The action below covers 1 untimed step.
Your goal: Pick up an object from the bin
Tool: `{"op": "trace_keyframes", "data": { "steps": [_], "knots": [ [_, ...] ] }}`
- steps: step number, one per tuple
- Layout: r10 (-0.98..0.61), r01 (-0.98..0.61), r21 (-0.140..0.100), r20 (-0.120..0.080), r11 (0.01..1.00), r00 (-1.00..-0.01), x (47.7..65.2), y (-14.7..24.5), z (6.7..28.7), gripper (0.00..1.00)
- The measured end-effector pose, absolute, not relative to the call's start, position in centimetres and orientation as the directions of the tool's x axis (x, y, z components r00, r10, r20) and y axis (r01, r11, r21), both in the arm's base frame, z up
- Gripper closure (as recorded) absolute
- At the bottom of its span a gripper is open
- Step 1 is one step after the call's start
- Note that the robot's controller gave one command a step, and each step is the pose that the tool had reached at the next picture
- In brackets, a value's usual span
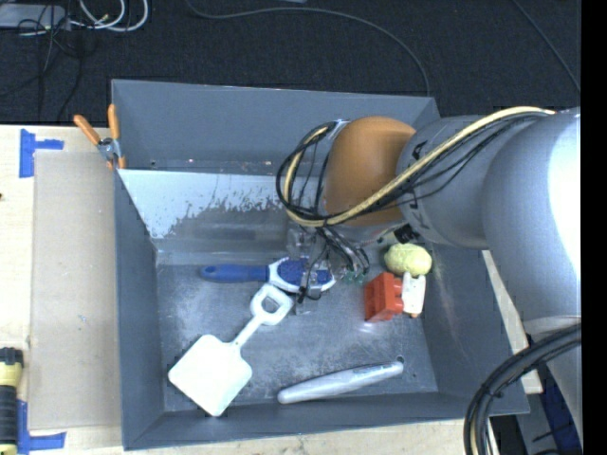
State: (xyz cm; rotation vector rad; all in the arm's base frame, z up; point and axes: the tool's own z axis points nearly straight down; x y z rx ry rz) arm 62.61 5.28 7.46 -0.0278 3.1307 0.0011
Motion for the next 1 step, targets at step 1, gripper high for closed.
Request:
{"op": "trace_keyframes", "data": {
  "steps": [1],
  "knots": [
    [0.001, 0.001, 0.003, -0.012, 1.0, -1.0, 62.69, 5.15, 7.46, 0.0]
  ]
}}
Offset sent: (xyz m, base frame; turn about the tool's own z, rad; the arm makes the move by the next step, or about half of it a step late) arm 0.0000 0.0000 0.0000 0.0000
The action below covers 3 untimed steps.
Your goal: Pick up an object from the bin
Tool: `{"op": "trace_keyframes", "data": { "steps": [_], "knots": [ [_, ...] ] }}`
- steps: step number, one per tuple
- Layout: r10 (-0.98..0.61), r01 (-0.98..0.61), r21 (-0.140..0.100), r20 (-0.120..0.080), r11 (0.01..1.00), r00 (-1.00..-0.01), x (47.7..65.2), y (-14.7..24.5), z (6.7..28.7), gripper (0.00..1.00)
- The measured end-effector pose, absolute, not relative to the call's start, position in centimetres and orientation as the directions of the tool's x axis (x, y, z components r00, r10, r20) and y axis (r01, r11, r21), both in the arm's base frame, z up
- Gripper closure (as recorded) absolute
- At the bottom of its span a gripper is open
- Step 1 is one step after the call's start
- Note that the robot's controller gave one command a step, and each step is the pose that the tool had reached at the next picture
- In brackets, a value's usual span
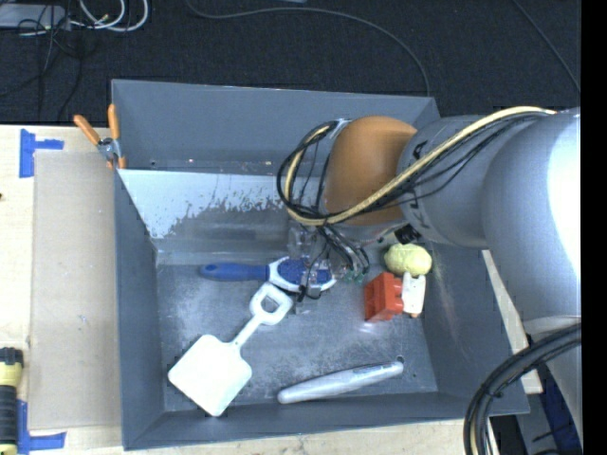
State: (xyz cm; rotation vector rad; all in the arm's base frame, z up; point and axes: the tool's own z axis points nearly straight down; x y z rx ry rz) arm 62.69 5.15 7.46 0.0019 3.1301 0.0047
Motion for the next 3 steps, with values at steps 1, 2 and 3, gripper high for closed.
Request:
{"op": "trace_keyframes", "data": {
  "steps": [1, 2, 3],
  "knots": [
    [-0.015, -0.015, 0.002, -0.017, 1.0, -1.0, 62.84, 5.26, 7.75, 0.0],
    [-0.001, -0.001, 0.006, -0.024, 1.0, -1.0, 63.08, 5.25, 7.97, 1.0],
    [0.001, 0.0, 0.006, -0.024, 1.0, -1.0, 63.08, 5.24, 7.97, 1.0]
  ]
}}
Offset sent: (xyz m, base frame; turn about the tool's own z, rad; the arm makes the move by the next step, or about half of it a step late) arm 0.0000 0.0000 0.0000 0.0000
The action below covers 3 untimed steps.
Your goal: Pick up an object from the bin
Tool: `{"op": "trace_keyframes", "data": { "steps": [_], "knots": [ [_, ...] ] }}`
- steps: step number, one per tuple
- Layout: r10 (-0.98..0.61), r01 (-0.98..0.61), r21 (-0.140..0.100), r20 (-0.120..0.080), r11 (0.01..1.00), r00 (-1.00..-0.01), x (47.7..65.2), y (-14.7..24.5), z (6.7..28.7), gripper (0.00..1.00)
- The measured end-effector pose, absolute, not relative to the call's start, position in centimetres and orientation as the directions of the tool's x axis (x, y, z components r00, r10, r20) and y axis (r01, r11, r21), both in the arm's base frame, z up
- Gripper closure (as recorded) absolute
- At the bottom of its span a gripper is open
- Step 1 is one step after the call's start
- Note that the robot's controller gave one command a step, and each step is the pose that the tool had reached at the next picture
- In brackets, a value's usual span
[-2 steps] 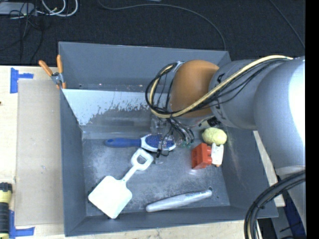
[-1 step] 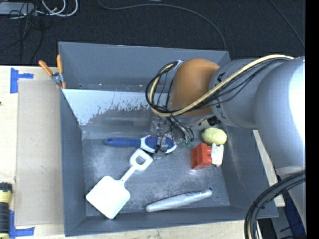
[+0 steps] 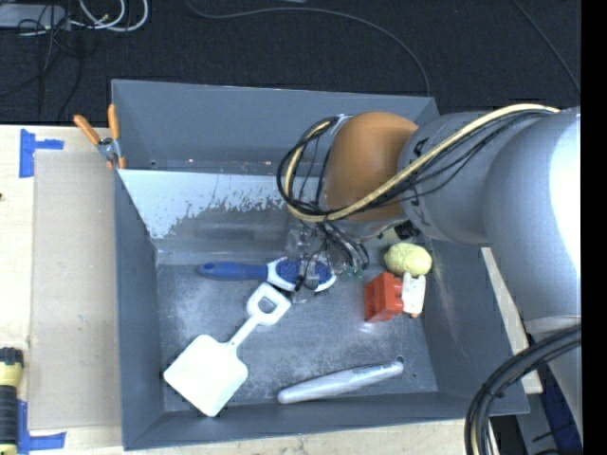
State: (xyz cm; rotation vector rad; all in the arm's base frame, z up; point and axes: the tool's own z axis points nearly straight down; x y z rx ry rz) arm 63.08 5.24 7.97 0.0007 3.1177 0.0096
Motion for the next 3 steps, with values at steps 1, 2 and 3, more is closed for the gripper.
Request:
{"op": "trace_keyframes", "data": {
  "steps": [1, 2, 3],
  "knots": [
    [0.0, 0.0, 0.007, -0.03, 1.0, -1.0, 63.3, 5.3, 14.9, 1.0],
    [0.002, 0.002, 0.007, -0.027, 1.0, -1.0, 63.2, 5.2, 9.1, 1.0],
    [0.001, 0.001, 0.007, -0.037, 1.0, -0.999, 63.4, 5.2, 19.3, 1.0]
  ]
}}
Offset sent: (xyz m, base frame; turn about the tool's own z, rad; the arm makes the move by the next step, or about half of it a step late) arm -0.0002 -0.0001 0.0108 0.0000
